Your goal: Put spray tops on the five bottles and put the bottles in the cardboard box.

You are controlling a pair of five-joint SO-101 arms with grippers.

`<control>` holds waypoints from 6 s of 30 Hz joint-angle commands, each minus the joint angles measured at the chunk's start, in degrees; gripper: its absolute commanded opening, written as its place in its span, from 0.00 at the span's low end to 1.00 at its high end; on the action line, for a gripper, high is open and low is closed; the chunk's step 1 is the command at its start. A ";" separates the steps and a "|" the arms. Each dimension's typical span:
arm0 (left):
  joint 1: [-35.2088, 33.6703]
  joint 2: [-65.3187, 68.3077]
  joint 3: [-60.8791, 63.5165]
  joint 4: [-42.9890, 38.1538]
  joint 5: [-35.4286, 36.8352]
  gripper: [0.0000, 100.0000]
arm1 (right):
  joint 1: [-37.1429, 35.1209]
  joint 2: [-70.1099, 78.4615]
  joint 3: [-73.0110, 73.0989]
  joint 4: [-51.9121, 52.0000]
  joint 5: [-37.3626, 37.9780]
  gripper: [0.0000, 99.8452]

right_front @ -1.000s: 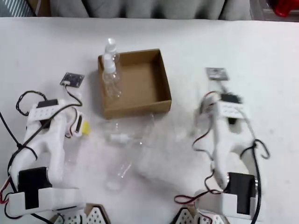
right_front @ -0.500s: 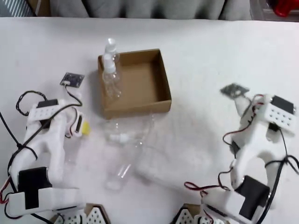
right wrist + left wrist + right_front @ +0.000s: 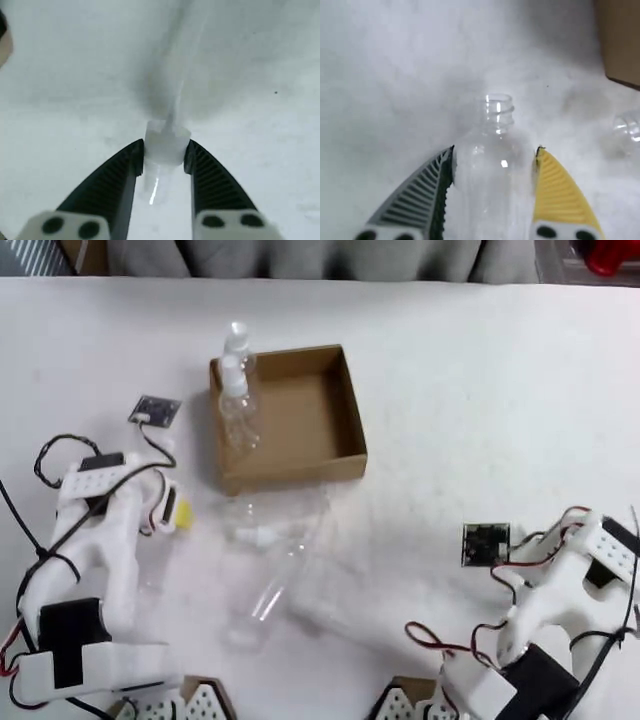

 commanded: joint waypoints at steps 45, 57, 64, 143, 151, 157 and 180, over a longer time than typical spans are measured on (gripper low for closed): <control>-0.48 -0.48 -3.08 -0.70 -0.79 0.02 | 14.37 -13.85 13.98 -20.53 -96.35 0.02; -0.48 -0.48 -3.08 -0.70 -0.79 0.02 | 11.21 -13.85 15.38 -23.16 -100.40 0.02; -0.57 -0.48 -3.08 -0.70 -0.79 0.02 | 11.03 -13.85 15.38 -23.16 -101.71 0.02; -0.31 -0.92 -2.02 -0.70 -0.88 0.02 | -10.15 -12.53 8.00 -14.11 -146.02 0.17; -0.57 -0.92 -1.85 -0.70 -0.88 0.02 | -10.59 -2.24 5.98 -19.30 -146.02 0.16; -0.57 -0.92 -1.85 -0.70 -0.88 0.02 | -10.59 4.00 1.23 -16.04 -145.49 0.16; -0.57 -0.92 -1.76 -0.70 -0.88 0.02 | -18.15 5.76 -36.92 17.63 -131.25 0.02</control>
